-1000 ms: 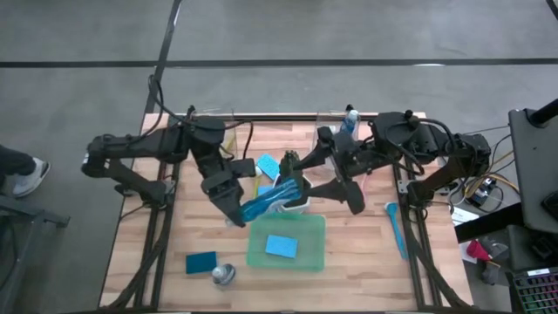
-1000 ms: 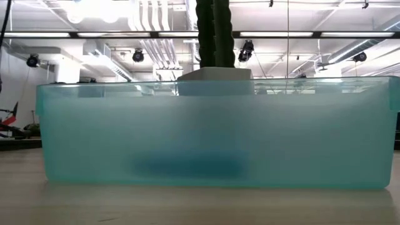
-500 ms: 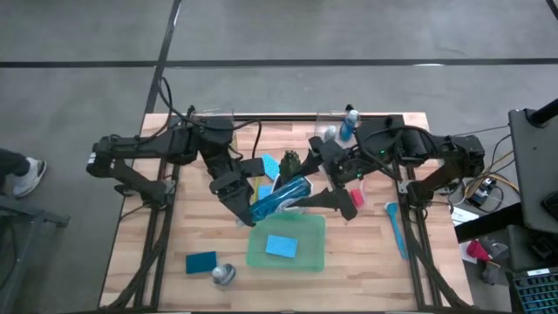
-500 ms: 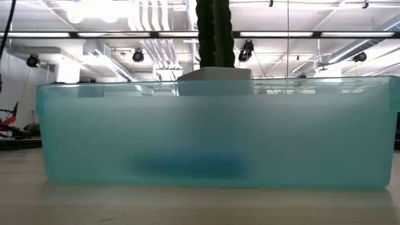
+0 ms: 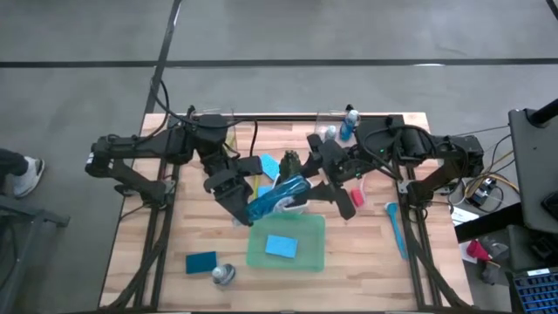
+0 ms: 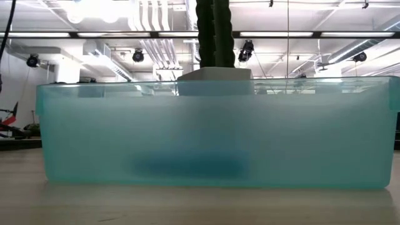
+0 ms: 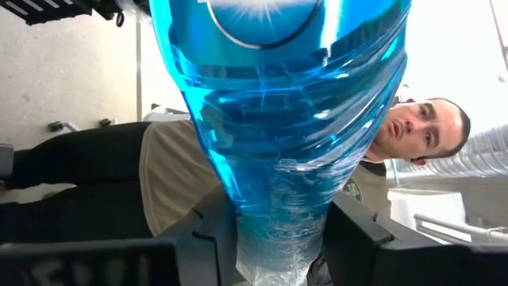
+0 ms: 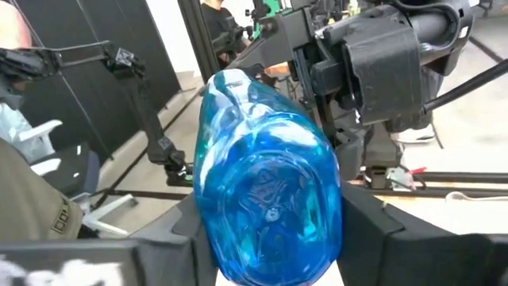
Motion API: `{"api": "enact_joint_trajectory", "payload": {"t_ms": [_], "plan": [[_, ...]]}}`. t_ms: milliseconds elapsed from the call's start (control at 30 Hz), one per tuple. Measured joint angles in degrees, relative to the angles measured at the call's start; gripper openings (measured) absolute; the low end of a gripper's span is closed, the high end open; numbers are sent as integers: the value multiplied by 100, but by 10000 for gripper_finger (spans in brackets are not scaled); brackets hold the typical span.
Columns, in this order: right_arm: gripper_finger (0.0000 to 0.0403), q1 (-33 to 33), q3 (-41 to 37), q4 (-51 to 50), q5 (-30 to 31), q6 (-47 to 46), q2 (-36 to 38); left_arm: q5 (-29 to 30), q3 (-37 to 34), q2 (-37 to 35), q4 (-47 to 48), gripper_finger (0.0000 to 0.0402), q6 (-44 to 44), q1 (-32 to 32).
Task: Pick & Place Kitchen Sink Supplies
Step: Put the dish soap into the right transparent bin
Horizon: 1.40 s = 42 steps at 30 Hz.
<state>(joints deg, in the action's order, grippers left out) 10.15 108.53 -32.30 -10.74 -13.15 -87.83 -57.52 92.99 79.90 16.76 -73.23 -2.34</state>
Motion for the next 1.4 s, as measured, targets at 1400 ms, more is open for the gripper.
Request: {"api": "enact_joint_trajectory", "payload": {"t_ms": [1400], "plan": [[165,-50,76,1792,2205,896,1011,4961,520,-273,-1787,232,7747,1278]]}}
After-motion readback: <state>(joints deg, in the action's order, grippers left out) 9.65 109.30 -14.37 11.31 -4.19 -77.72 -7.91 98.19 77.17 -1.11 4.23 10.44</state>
